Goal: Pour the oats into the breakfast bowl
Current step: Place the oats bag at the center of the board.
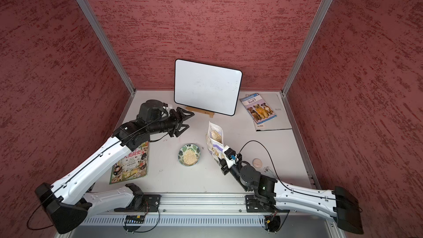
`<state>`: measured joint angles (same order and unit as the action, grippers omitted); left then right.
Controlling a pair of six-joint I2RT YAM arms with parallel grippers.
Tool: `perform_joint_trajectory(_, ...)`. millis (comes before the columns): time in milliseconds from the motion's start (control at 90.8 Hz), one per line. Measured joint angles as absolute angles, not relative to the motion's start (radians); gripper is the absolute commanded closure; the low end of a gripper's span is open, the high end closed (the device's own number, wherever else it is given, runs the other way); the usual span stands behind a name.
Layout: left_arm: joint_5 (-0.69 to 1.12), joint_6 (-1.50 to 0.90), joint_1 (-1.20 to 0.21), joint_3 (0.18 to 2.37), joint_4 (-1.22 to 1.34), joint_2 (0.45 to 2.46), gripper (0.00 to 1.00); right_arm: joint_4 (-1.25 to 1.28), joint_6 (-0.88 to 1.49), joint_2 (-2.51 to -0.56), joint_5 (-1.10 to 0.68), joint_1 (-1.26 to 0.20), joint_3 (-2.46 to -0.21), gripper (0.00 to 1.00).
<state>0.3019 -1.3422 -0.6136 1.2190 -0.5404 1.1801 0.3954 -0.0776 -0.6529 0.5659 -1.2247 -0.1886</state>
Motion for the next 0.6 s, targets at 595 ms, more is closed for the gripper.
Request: perform_joint_trajectory(595, 0.161, -1.421, -0.781, 1.417, -0.728, 1.354, 0.43, 0.368, -0.101, -0.744, 0.598, -1.221, -0.265, 1.0)
